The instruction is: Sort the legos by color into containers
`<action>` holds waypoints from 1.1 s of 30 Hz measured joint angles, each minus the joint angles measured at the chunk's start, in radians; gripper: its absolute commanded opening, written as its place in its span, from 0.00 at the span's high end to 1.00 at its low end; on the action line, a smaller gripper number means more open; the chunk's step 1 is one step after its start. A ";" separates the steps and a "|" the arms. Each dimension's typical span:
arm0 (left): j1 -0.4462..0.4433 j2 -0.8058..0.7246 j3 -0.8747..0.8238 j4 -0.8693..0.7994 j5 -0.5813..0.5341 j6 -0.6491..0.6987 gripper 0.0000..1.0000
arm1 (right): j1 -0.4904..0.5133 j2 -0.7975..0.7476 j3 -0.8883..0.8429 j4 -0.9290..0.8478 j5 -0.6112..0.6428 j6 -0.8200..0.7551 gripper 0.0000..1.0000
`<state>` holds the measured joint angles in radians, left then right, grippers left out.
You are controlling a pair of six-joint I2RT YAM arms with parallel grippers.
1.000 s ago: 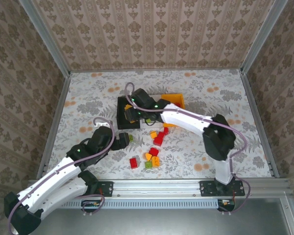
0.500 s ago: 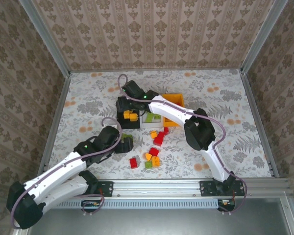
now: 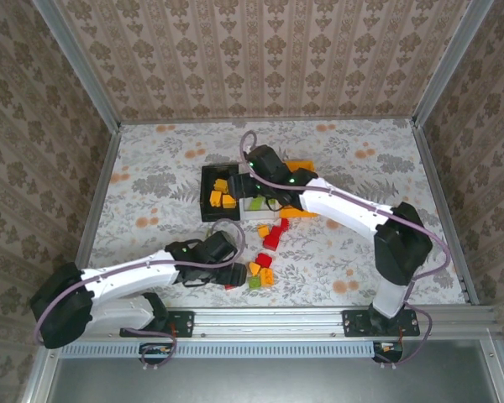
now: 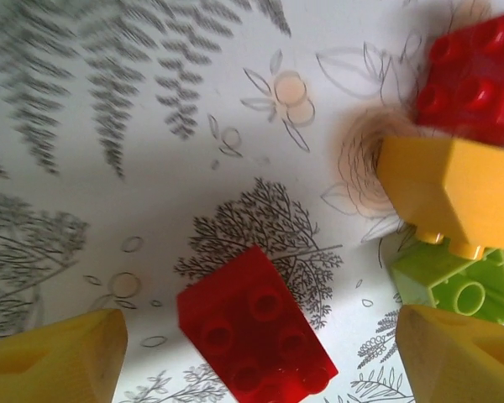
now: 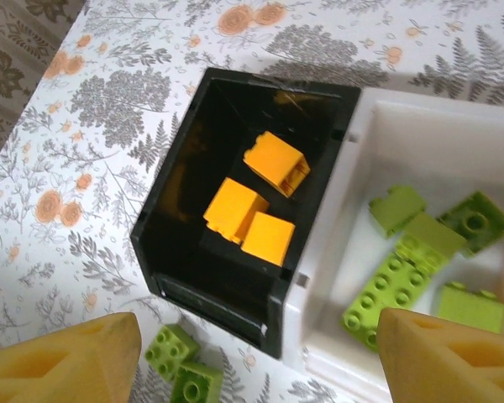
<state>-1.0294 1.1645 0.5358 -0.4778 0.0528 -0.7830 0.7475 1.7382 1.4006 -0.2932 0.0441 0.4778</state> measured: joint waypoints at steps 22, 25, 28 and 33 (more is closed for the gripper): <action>-0.076 0.201 0.128 -0.174 -0.091 0.051 0.70 | -0.074 -0.294 -0.311 0.075 0.018 0.024 0.24; -0.076 0.187 0.135 -0.197 -0.103 0.051 0.72 | -0.082 -0.299 -0.323 0.080 0.019 0.027 0.24; -0.076 0.145 0.166 -0.227 -0.127 0.051 0.72 | -0.090 -0.309 -0.337 0.084 0.020 0.032 0.24; -0.032 0.049 0.274 -0.244 -0.186 0.080 0.71 | -0.104 -0.370 -0.369 0.086 0.028 0.050 0.24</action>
<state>-1.0618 1.2133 0.8101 -0.7216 -0.1333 -0.7029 0.6434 1.3682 1.0313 -0.2070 0.0719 0.5282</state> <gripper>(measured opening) 0.320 0.760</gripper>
